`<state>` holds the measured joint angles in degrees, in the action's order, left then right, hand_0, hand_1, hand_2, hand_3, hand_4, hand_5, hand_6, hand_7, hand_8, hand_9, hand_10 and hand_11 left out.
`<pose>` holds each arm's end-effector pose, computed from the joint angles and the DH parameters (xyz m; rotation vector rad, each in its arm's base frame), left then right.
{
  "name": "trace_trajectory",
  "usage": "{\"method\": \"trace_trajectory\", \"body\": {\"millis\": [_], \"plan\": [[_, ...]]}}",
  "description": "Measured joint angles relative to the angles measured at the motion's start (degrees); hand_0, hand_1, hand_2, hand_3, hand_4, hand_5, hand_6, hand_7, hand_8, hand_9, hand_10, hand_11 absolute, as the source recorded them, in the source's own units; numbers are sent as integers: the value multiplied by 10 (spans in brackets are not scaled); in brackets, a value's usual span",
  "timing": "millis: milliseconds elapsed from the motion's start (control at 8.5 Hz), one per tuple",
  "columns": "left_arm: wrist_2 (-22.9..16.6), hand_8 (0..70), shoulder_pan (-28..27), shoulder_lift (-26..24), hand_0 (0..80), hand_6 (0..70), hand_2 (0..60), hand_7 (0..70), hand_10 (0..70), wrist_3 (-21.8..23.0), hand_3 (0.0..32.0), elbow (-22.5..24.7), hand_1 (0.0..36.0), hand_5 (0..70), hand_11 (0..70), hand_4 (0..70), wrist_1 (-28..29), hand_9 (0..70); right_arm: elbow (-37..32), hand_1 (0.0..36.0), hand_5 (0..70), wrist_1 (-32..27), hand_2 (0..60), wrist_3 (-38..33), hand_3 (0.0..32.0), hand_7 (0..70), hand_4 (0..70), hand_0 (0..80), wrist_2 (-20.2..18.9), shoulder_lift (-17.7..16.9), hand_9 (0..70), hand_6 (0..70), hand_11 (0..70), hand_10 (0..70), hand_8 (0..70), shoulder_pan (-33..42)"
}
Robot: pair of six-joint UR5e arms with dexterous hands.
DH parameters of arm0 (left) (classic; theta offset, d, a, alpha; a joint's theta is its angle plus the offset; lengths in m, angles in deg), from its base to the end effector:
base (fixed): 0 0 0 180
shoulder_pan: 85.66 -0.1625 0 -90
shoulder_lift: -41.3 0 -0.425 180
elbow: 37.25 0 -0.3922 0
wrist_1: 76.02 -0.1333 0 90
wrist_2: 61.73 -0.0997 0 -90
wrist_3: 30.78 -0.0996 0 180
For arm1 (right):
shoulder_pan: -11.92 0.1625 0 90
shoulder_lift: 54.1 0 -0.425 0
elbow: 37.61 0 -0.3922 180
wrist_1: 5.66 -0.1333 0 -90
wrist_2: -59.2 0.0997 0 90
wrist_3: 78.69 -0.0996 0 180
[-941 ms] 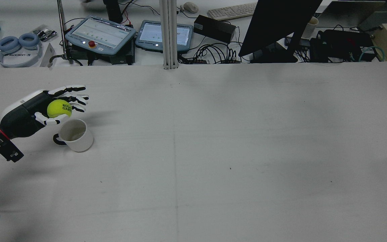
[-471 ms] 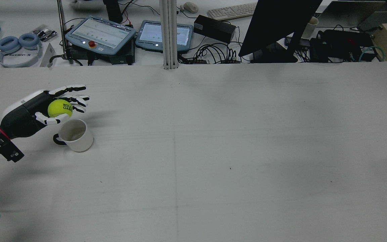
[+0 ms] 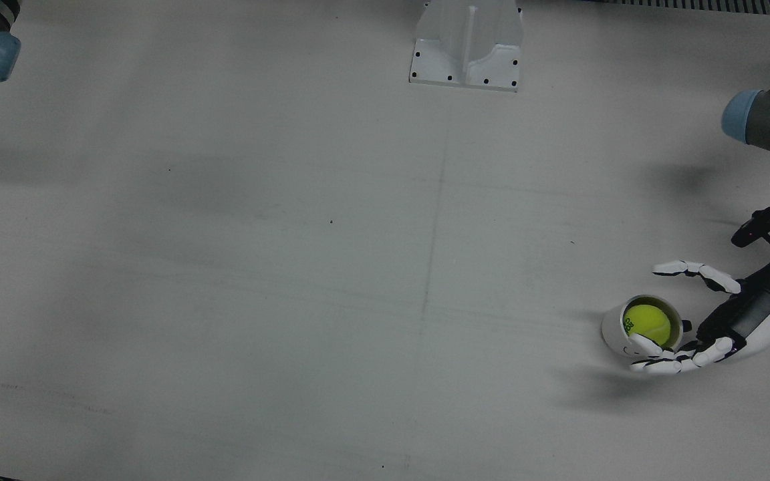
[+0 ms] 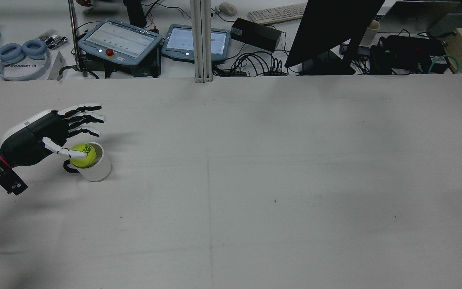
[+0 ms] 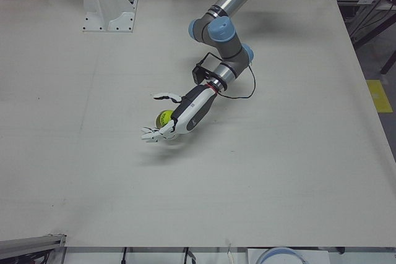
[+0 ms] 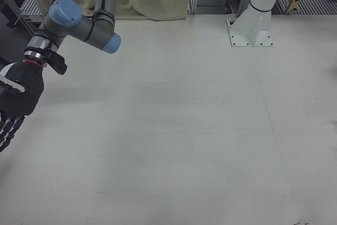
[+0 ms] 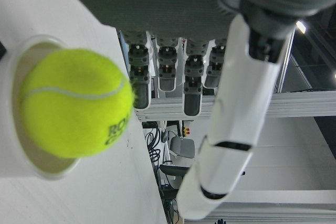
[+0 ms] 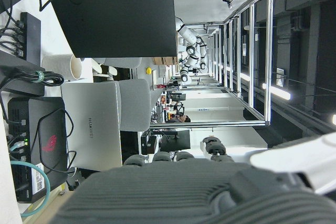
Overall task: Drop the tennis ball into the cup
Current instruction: 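Withdraw the open left hand away from the cup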
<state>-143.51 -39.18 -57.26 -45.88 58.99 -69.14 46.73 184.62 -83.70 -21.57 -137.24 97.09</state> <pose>0.2861 -0.5156 0.5388 -0.4519 2.2373 -1.4291 0.1046 -0.5349 0.6902 -0.0168 1.9744 -2.3046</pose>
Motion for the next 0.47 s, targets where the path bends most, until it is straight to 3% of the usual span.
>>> {"method": "trace_trajectory", "body": {"millis": [118,235,353,471], "plan": [[0,192,0,2,800,379,173,289,222,1,0,-1,360,194,359,157,0,203,0,0,0,0,0,0,0,0,0,0,0,0,0,0,0,0,0,0],[1,202,2,3,766,436,324,280,219,4,0,0,355,193,351,156,1,200,0,0,0,0,0,0,0,0,0,0,0,0,0,0,0,0,0,0],[2,194,10,4,650,393,452,298,228,13,0,0,356,179,361,167,1,206,0,0,0,0,0,0,0,0,0,0,0,0,0,0,0,0,0,0],[3,204,38,2,655,420,500,309,246,21,0,1,359,186,388,185,-3,215,0,0,0,0,0,0,0,0,0,0,0,0,0,0,0,0,0,0]]}}
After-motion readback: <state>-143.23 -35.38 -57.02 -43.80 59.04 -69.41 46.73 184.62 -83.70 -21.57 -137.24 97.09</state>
